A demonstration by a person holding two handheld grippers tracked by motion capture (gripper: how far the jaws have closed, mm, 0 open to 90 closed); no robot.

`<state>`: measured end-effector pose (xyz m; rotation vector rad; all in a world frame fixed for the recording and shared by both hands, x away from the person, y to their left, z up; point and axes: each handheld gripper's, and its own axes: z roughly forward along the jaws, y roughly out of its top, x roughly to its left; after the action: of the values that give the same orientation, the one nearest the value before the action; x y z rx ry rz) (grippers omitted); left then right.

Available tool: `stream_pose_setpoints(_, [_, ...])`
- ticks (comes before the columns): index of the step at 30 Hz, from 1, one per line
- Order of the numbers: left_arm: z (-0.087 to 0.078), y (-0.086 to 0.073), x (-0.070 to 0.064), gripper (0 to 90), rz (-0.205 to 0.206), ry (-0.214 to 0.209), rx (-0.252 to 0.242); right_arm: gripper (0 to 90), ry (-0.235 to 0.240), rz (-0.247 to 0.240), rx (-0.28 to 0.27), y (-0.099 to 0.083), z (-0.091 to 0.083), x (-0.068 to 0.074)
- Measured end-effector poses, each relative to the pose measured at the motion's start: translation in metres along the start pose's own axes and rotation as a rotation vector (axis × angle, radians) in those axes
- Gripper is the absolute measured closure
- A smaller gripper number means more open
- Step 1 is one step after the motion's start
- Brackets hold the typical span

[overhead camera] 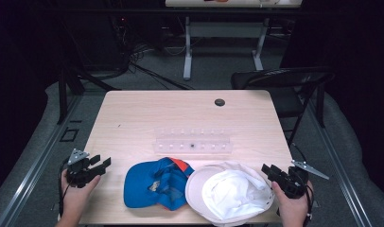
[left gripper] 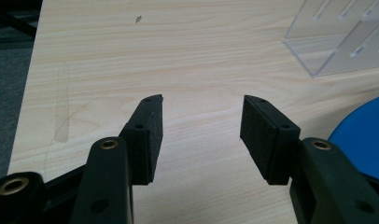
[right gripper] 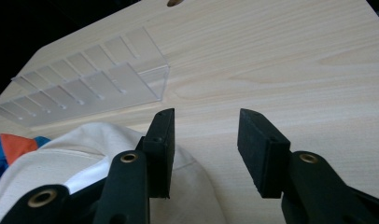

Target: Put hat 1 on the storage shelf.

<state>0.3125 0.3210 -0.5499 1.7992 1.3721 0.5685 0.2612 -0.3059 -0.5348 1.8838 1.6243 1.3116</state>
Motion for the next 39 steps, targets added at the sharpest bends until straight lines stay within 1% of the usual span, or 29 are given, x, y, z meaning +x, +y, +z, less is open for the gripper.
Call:
stream_pose_setpoints(1, [0.0, 0.0, -0.001, 49.2, 0.003, 0.0, 0.001, 56.6, 0.007, 0.0, 0.004, 0.002, -0.001, 0.0])
stream_pose_setpoints(2, [0.0, 0.0, -0.002, 49.3, 0.006, -0.003, -0.001, 56.6, 0.009, 0.01, 0.004, 0.004, -0.001, 0.002])
stream_pose_setpoints(3, [0.0, 0.0, -0.004, 49.8, 0.011, -0.006, 0.003, 56.8, 0.013, 0.004, 0.014, 0.006, -0.002, 0.003])
stream_pose_setpoints(5, [0.0, 0.0, -0.005, 50.2, 0.007, -0.007, -0.003, 57.0, 0.013, -0.012, 0.036, 0.009, -0.003, 0.007])
stream_pose_setpoints(6, [0.001, -0.001, -0.007, 50.3, 0.015, -0.019, 0.002, 57.0, 0.016, -0.022, 0.049, 0.011, -0.003, 0.009])
stream_pose_setpoints(7, [0.001, -0.001, -0.008, 50.3, 0.01, -0.023, 0.006, 56.8, 0.012, -0.028, 0.056, 0.012, -0.003, 0.011])
stream_pose_setpoints(9, [0.003, -0.002, -0.01, 50.3, -0.012, -0.041, 0.01, 56.1, 0.022, -0.033, 0.092, 0.015, -0.003, 0.015])
stream_pose_setpoints(11, [0.005, -0.003, -0.011, 50.3, -0.016, -0.054, 0.022, 54.9, 0.019, -0.038, 0.116, 0.017, -0.002, 0.018])
stream_pose_setpoints(12, [0.006, -0.003, -0.013, 50.2, -0.014, -0.056, 0.016, 53.9, 0.018, -0.04, 0.123, 0.018, -0.002, 0.019])
stream_pose_setpoints(14, [0.007, -0.003, -0.015, 50.1, -0.002, -0.058, 0.019, 52.8, 0.017, -0.049, 0.147, 0.02, -0.003, 0.022])
stream_pose_setpoints(16, [0.008, -0.004, -0.017, 49.7, 0.012, -0.059, 0.021, 52.0, 0.012, -0.066, 0.182, 0.022, -0.004, 0.026])
stream_pose_setpoints(17, [0.007, -0.003, -0.018, 49.7, 0.018, -0.062, 0.031, 51.5, 0.011, -0.08, 0.194, 0.023, -0.005, 0.028])
stream_pose_setpoints(18, [0.008, -0.004, -0.019, 49.5, 0.019, -0.063, 0.022, 51.0, 0.012, -0.089, 0.205, 0.024, -0.006, 0.029])
stream_pose_setpoints(22, [0.007, -0.004, -0.02, 49.4, 0.023, -0.064, 0.025, 49.0, 0.012, -0.109, 0.225, 0.025, -0.012, 0.035])
stream_pose_setpoints(24, [0.007, -0.004, -0.021, 49.4, 0.023, -0.065, 0.023, 48.1, 0.009, -0.105, 0.225, 0.025, -0.015, 0.037])
stream_pose_setpoints(26, [0.006, -0.004, -0.021, 49.2, 0.025, -0.067, 0.022, 48.1, 0.011, -0.11, 0.248, 0.024, -0.018, 0.036])
stream_pose_setpoints(31, [0.005, -0.004, -0.021, 49.0, 0.024, -0.068, 0.025, 47.6, 0.013, -0.116, 0.257, 0.021, -0.027, 0.037])
stream_pose_setpoints(35, [0.007, -0.004, -0.022, 48.8, 0.024, -0.066, 0.027, 47.4, -0.016, -0.121, 0.29, 0.015, -0.032, 0.035])
stream_pose_setpoints(36, [0.007, -0.004, -0.022, 48.8, 0.024, -0.067, 0.028, 47.4, -0.023, -0.121, 0.306, 0.013, -0.033, 0.034])
stream_pose_setpoints(38, [0.008, -0.004, -0.023, 48.9, 0.023, -0.068, 0.023, 47.9, -0.033, -0.113, 0.334, 0.009, -0.034, 0.032])
stream_pose_setpoints(39, [0.007, -0.004, -0.023, 48.8, 0.026, -0.07, 0.024, 48.1, -0.03, -0.106, 0.343, 0.008, -0.035, 0.031])
